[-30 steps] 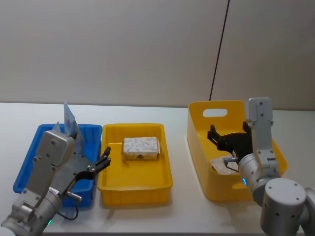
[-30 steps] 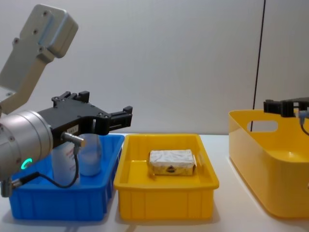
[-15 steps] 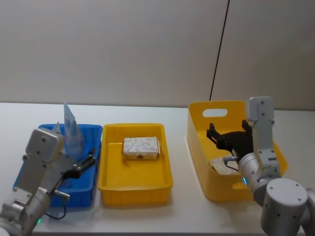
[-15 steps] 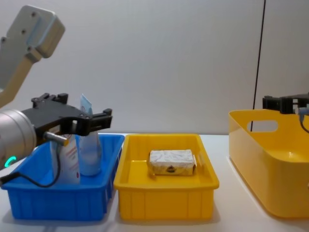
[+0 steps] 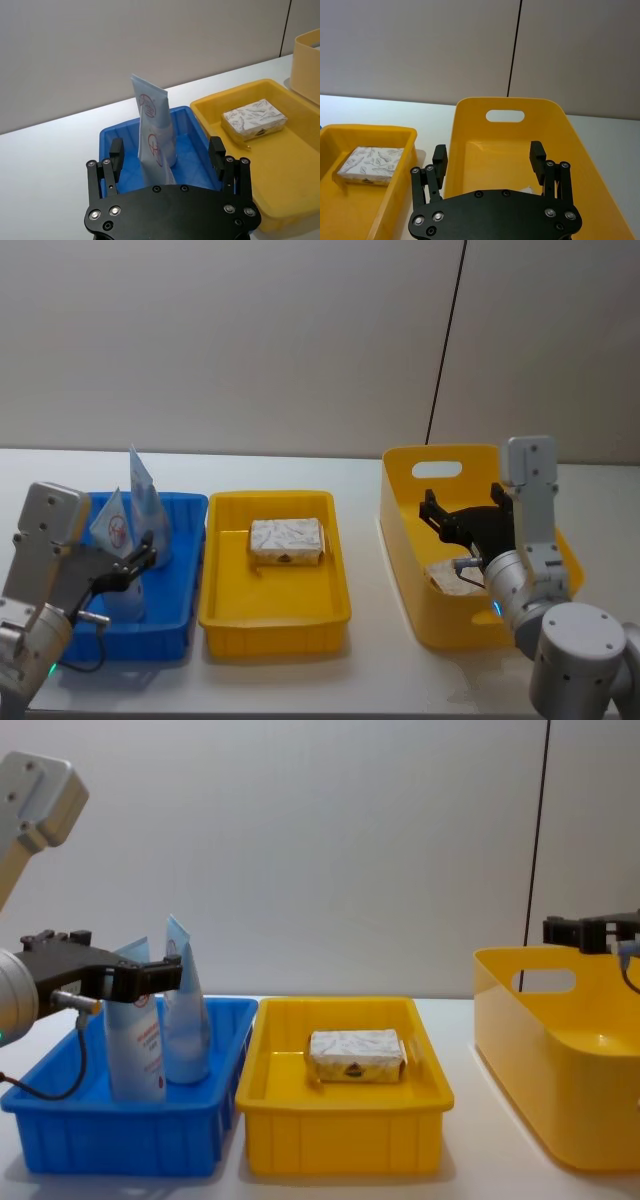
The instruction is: Bimanual collaborative sorting of washing and personal care products
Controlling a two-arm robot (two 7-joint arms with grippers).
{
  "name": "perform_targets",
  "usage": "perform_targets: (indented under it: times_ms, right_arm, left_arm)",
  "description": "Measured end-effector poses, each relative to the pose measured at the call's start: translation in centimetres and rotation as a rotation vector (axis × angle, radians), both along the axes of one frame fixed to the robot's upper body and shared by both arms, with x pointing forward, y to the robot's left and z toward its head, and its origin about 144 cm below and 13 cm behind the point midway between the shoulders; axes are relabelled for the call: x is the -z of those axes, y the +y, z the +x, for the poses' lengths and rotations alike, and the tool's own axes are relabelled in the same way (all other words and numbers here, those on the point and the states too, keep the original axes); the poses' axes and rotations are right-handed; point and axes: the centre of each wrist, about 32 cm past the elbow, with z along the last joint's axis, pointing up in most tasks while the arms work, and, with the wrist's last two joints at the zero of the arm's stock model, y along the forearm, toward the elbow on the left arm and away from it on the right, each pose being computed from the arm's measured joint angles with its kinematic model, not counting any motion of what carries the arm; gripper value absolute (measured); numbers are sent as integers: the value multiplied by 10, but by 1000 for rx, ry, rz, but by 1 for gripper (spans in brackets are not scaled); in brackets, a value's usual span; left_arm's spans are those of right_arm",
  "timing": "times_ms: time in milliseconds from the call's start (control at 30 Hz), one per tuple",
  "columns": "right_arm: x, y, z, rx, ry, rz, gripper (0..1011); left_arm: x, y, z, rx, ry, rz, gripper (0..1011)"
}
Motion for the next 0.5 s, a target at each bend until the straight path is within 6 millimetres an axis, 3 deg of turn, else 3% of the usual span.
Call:
perform_targets:
  times_ms: [500]
  right_arm:
    - [0, 0, 0, -1, -2, 1, 1004]
  left_arm:
    - [11, 8, 38, 13, 54, -43, 1001]
